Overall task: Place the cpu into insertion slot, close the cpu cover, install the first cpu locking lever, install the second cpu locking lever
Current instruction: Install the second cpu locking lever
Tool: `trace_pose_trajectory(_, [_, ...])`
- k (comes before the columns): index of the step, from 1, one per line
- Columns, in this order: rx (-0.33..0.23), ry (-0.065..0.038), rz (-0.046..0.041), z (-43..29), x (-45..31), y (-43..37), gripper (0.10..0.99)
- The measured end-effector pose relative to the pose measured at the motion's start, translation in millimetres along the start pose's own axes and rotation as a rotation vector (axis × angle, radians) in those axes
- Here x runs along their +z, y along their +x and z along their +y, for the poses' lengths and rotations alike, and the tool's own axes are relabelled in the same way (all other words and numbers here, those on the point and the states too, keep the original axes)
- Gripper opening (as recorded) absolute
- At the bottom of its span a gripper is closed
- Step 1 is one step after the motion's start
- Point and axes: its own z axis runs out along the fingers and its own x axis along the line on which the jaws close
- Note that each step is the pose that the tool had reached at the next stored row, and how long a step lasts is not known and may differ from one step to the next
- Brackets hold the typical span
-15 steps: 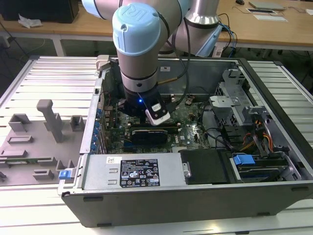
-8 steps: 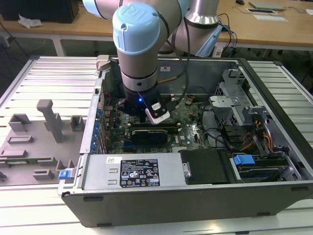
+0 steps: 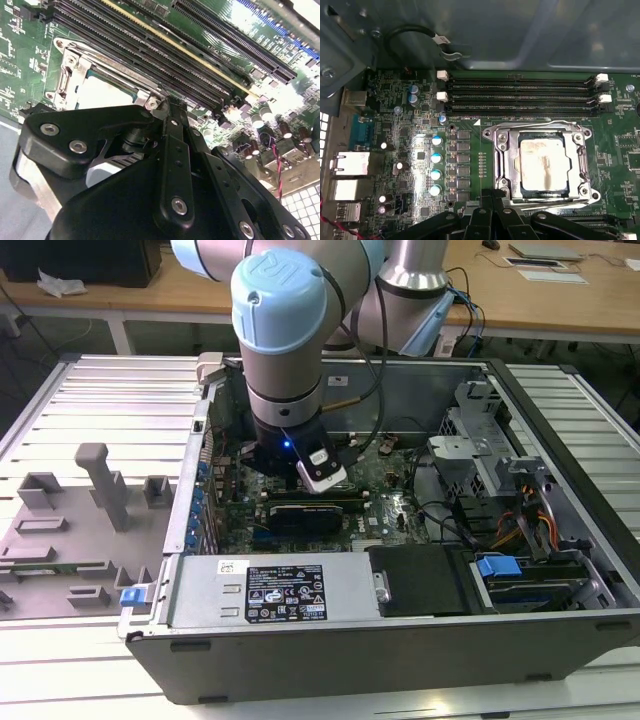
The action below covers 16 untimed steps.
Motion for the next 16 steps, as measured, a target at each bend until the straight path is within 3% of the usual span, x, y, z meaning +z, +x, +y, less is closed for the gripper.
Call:
trace_pose_trajectory(13, [-0.002, -0.004, 0.0005, 1.3, 4.1, 0.2, 0.106])
trace_pose_trajectory(16, [-0.002, 0.001, 0.0005, 3.8, -5.8, -0.6, 0.106])
